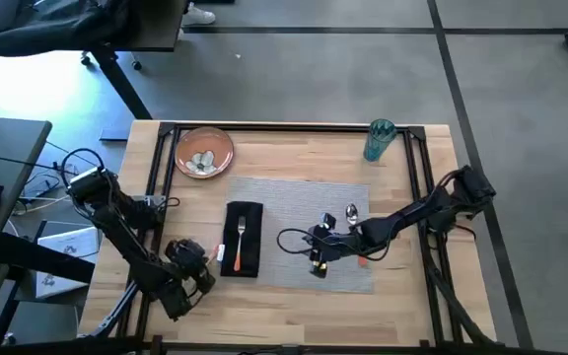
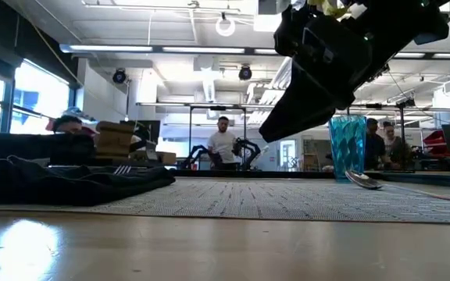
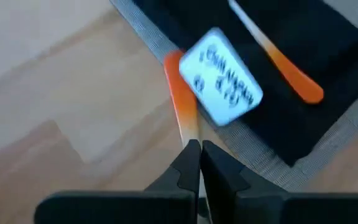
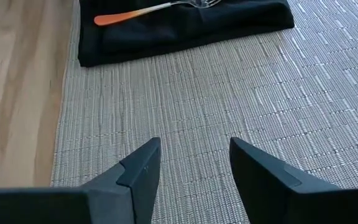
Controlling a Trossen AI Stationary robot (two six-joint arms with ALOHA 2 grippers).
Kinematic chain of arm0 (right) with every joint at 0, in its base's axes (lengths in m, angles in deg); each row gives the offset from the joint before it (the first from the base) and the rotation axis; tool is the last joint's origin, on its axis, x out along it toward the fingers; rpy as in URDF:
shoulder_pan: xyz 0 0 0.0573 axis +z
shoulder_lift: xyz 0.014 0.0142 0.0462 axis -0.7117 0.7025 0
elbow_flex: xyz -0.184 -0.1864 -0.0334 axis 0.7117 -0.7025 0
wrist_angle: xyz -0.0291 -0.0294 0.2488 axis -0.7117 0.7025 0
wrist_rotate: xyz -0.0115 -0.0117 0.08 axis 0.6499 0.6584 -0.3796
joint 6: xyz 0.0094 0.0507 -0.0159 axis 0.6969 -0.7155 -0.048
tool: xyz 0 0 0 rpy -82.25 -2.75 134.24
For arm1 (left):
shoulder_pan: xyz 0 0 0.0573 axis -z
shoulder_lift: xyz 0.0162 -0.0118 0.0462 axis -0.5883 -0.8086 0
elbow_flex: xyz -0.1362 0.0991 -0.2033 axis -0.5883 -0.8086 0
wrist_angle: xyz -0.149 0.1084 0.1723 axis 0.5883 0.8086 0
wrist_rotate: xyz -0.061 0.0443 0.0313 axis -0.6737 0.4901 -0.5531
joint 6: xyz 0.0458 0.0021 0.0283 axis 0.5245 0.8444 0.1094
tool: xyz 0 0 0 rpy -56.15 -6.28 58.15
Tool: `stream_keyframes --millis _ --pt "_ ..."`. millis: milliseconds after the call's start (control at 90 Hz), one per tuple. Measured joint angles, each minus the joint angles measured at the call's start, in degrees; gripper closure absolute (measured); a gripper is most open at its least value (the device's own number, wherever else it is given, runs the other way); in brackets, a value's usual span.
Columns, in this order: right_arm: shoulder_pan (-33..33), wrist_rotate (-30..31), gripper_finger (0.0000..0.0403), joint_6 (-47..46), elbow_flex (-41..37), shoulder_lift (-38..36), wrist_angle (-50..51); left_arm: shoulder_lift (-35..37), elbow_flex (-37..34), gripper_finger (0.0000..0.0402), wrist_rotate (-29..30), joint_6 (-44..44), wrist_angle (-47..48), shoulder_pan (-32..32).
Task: Set table place
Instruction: Put the orange table knife on the gray table mat beside the orange spoon
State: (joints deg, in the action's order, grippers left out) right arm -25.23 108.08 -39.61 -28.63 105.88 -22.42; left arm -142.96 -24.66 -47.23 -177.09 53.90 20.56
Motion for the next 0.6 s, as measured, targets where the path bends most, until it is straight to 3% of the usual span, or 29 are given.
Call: stream_keyframes --millis 122,311,478,600 --pt "0.0 -1.2 0.0231 0.0 0.0 0.0 -2.3 1.0 2.1 0.0400 -0.1 1.2 1.8 0.0" --pt "-1.3 -8.7 0.0231 4.8 4.2 0.0 -7.1 1.7 4.4 0.0401 -4.9 6.1 2.2 0.2" --pt "-2.6 -10.4 0.0231 15.4 12.4 1.1 -7.2 1.7 7.2 0.0401 -10.8 12.0 2.1 1.5" --pt "-4.0 -12.0 0.0231 23.5 22.1 7.5 -3.7 1.7 7.4 0.0401 -10.3 10.3 2.2 4.5"
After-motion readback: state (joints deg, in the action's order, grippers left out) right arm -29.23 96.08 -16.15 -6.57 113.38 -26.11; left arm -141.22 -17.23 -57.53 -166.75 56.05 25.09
